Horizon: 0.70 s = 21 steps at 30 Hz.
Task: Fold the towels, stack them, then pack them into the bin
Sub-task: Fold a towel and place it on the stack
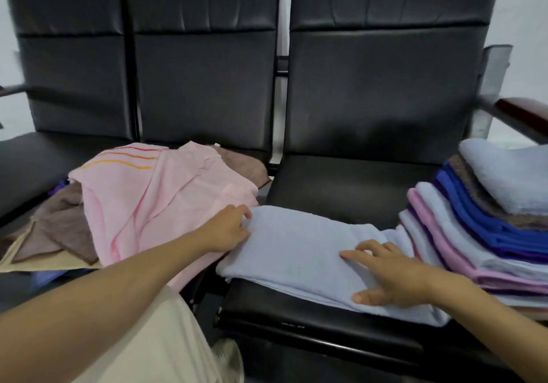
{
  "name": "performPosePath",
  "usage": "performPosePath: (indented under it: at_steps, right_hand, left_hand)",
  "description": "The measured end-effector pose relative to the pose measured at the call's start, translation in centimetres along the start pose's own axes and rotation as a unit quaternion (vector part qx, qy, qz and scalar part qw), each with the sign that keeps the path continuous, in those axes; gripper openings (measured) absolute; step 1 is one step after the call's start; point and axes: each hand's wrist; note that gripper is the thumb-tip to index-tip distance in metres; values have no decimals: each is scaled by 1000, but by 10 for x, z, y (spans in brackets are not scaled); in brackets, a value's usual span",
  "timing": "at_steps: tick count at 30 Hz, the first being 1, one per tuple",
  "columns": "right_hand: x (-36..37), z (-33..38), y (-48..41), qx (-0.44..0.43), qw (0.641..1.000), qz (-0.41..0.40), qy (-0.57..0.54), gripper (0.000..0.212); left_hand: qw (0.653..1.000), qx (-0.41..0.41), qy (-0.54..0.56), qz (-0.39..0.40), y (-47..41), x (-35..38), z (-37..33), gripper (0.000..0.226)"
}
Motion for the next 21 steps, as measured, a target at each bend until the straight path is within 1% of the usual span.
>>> performPosePath:
  at_steps: [2, 4, 6, 8, 9, 12, 14, 16, 18, 21]
  right_hand:
    - [-3, 0, -2, -3, 1000, 3, 1, 83]
    - [-5, -1, -3, -9, 1000, 5, -2, 84]
    - [-7, -2, -2, -18, 1000, 12, -7, 84]
    - [-10, -3, -1, -23, 1000, 18, -6, 84]
    - [-10, -3, 1, -23, 1000, 17, -3, 84]
    - [-9, -2, 3, -20, 1000, 10, -5, 84]
    - [-8, -1, 4, -21, 1000, 3, -5, 82]
    - [-8, 0, 7, -19, 1000, -2, -6, 81]
    - [-7, 3, 9, -19, 1000, -10, -11, 79]
    - [-4, 11, 8, -23, 999, -28, -31, 77]
  left_hand:
    - [998, -40, 32, 32, -1, 1, -1, 47]
    - [993, -60, 73, 71, -1, 2, -5, 59]
    - [980, -76, 155, 100, 1, 4, -10, 64]
    - [961, -101, 241, 87, 2, 4, -9, 66]
    - [955, -110, 266, 69, 3, 3, -10, 66]
    - [958, -115, 261, -1, 5, -2, -11, 61]
    - [953, -116, 280, -26, 7, -6, -12, 51]
    - [934, -124, 335, -18, 11, -11, -13, 38]
    - [918, -133, 373, -6, 17, -16, -12, 31]
    - [909, -115, 401, 17, 28, -23, -5, 36]
Point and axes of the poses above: each hand's wrist, its own y-axis away from the middle knuckle, its own x-axis out of the palm, z = x × y, and after that the axes turned 11 degrees about x, right-handed
